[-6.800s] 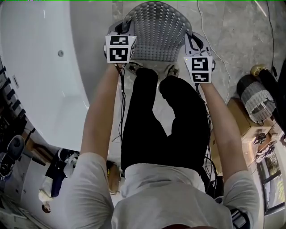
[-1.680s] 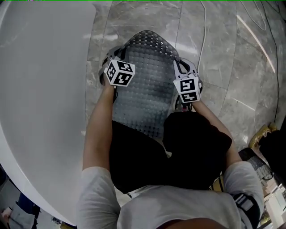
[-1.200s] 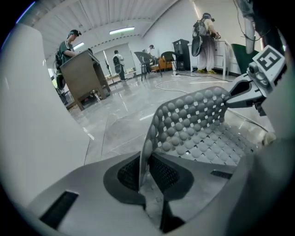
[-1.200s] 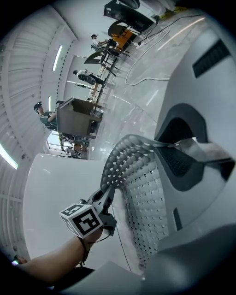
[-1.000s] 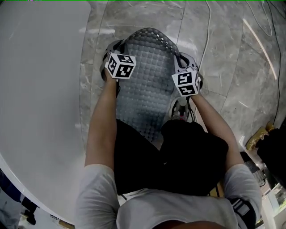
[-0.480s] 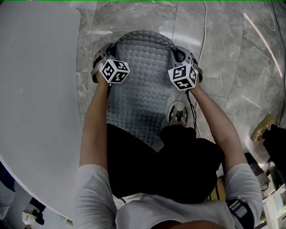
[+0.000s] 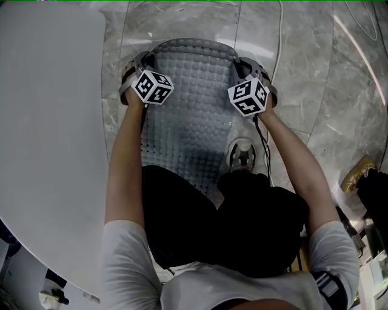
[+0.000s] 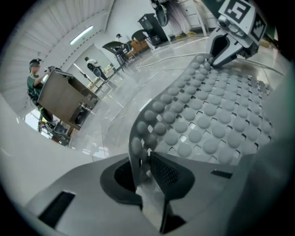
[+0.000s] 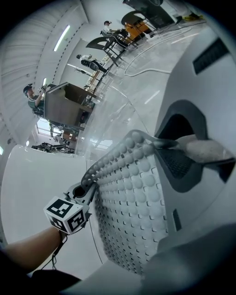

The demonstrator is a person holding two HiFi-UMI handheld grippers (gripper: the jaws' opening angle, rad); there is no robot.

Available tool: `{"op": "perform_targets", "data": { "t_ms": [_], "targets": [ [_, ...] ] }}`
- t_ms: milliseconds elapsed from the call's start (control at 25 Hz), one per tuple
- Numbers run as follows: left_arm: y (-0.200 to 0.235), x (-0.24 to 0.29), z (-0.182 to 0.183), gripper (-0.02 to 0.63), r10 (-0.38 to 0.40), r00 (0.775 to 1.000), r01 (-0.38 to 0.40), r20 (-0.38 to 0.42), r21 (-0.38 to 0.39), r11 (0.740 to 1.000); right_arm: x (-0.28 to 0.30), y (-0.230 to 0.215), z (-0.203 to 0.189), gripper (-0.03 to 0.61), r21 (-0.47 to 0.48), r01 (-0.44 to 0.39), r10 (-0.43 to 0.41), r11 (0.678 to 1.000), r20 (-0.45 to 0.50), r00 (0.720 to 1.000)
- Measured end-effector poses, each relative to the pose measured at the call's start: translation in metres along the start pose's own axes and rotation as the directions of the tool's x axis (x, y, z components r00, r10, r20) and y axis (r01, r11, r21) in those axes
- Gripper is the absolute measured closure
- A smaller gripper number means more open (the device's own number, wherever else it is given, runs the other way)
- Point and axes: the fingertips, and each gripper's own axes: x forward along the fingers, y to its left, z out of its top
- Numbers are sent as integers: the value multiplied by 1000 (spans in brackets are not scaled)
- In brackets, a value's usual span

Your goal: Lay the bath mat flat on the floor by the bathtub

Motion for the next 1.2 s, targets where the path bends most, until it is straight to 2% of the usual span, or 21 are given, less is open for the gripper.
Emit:
{"op": "perform_targets", "data": {
  "t_ms": [80, 200, 320, 520, 600, 680, 720, 840, 920, 1040, 1120, 1200],
  "targets": [
    [2, 2, 2, 568, -2, 1000, 2, -7, 62, 998, 2, 0, 1, 532, -38, 1, -1, 999, -6, 1000],
    [2, 3, 4, 555, 13, 1000, -13, -2, 86, 996, 2, -1, 1, 515, -130, 21, -23, 991, -13, 1000],
    [4, 2, 3, 537, 35, 999, -35, 1, 64, 997, 2, -4, 1, 479, -144, 43, -44, 989, -1, 999],
    [21, 0, 1, 422, 38, 999, -38, 4, -67, 997, 4, -21, -2, 385, -25, 32, -32, 999, 4, 999],
    [20, -1, 1, 411, 26, 1000, -26, -7, -60, 998, 5, -22, -1, 373, -54, 37, -37, 998, -4, 999],
    [16, -3, -2, 351, 19, 1000, -19, -18, -29, 999, 5, -19, 1, 371, -102, 41, -43, 994, -12, 999],
    [15, -4, -4, 343, 21, 1000, -22, -19, -29, 999, 6, -18, 1, 371, -120, 44, -46, 992, -15, 999],
    [19, -8, -10, 329, 39, 999, -40, -7, -68, 997, 0, -21, 9, 370, -147, 79, -79, 986, 4, 997],
    [23, -12, -14, 327, 39, 999, -39, 1, -100, 994, -9, -22, 26, 370, -143, 110, -102, 984, 61, 993],
    [27, -18, -18, 327, 12, 1000, -10, 9, -155, 988, -15, -14, 52, 370, -107, 90, -76, 990, 128, 989],
    [22, -26, -18, 327, -3, 999, 10, 33, -210, 978, -18, -2, 65, 370, -100, 73, -57, 992, 160, 986],
    [14, -37, -12, 327, -25, 996, 48, 82, -296, 954, -25, 10, 78, 370, -111, 76, -52, 991, 203, 978]
  ]
}}
